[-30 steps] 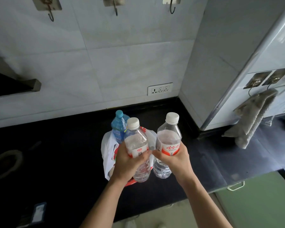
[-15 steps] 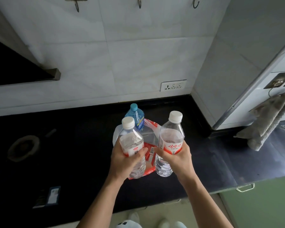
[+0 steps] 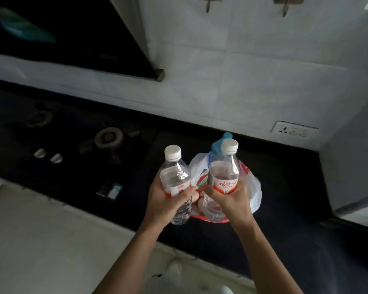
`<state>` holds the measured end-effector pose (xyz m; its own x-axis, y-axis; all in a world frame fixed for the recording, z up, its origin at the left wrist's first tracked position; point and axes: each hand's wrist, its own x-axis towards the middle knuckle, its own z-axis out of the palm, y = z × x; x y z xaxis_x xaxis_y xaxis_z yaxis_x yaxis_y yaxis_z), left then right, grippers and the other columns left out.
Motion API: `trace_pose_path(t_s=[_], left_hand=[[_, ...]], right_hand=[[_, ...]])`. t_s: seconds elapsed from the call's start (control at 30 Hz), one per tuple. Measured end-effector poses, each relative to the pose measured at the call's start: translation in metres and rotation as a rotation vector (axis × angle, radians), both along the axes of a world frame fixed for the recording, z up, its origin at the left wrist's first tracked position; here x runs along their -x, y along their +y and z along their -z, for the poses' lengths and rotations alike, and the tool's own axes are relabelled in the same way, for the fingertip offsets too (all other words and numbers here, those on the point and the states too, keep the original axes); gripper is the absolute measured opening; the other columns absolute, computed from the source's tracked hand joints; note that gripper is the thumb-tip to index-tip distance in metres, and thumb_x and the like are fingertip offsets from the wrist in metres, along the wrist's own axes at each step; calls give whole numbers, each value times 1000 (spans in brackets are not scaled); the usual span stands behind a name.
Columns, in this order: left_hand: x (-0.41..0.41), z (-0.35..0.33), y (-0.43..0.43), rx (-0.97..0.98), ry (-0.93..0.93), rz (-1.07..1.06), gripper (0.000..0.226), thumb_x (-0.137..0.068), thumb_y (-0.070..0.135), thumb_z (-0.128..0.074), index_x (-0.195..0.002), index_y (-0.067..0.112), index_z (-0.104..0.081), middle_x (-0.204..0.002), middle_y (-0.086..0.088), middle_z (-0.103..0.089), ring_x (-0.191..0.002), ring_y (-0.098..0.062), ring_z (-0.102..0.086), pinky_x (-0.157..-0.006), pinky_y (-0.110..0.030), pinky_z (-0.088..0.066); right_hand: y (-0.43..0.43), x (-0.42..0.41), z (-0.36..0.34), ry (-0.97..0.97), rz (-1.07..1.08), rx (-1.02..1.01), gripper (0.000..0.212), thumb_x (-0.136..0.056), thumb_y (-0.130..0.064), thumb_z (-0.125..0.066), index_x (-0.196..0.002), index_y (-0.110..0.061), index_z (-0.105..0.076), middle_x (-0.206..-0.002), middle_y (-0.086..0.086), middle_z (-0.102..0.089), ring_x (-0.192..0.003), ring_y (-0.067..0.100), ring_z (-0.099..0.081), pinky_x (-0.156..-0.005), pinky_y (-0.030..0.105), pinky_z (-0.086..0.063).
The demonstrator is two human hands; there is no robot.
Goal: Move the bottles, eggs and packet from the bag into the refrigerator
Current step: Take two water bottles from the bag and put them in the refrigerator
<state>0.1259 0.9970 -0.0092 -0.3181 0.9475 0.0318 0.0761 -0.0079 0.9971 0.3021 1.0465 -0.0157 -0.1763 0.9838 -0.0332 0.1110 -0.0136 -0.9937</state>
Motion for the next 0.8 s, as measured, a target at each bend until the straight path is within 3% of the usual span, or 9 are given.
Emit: trace_pose_path(t_s=[0.1,0.2,0.3,0.37,0.43,0.57,0.67,0.8], left_hand=[[2,4,-27,18,-8,-149,47,-73,4,-84,-113,3,-59,-88,3,-74,-84,-9,-71,-72,-19,-54],[2,8,-62,45,-8,-315,52,-70,7,-86,-115,8,-60,-91,-1,-73,-85,-12,-72,-72,-21,-55],[6,11,-105,98,11,-494,55,-70,8,-87,-118,15,-60,-95,1,-73,-88,-11,-71,-73,-23,-57],[13,12,-135,124,44,-609,55,-69,13,-89,-117,20,-61,-98,3,-73,-91,-11,-71,-78,-28,-57],[19,11,-168,146,65,-730,50,-69,16,-89,-110,24,-62,-94,7,-74,-88,-6,-71,-77,-27,-56],[28,7,-233,170,41,-941,52,-68,19,-90,-112,23,-62,-96,5,-74,-89,-10,-72,-81,-33,-58],[36,6,-279,180,47,-1081,51,-66,27,-89,-110,23,-62,-95,4,-75,-88,-14,-72,-83,-40,-60],[45,5,-336,192,62,-1234,45,-71,21,-89,-107,19,-63,-91,4,-74,-85,-12,-72,-80,-38,-59]], right_hand=[[-7,10,4,-45,-79,-5,58,-60,-39,-90,-107,-19,-62,-92,3,-74,-85,20,-74,-80,47,-60],[-18,21,12,-63,-195,9,57,-64,-22,-93,-110,-18,-61,-92,2,-73,-84,15,-72,-76,35,-59],[-36,41,17,-79,-331,49,64,-61,-28,-94,-113,-24,-58,-95,-3,-71,-87,8,-71,-78,30,-59],[-52,59,17,-72,-430,67,57,-65,-17,-92,-109,-25,-57,-88,-9,-69,-77,-1,-68,-67,15,-56],[-71,80,20,-41,-552,77,52,-69,-2,-87,-102,-28,-56,-73,-11,-67,-61,1,-66,-54,12,-52],[-117,125,17,-45,-766,32,57,-66,-5,-89,-103,-32,-55,-89,-13,-67,-76,-12,-64,-66,4,-48],[-151,158,16,-35,-893,36,57,-64,-7,-91,-104,-30,-60,-87,-14,-69,-81,-7,-67,-70,10,-51],[-199,196,18,-48,-1068,46,58,-62,-19,-94,-110,-26,-62,-94,-3,-73,-88,12,-71,-81,36,-60]])
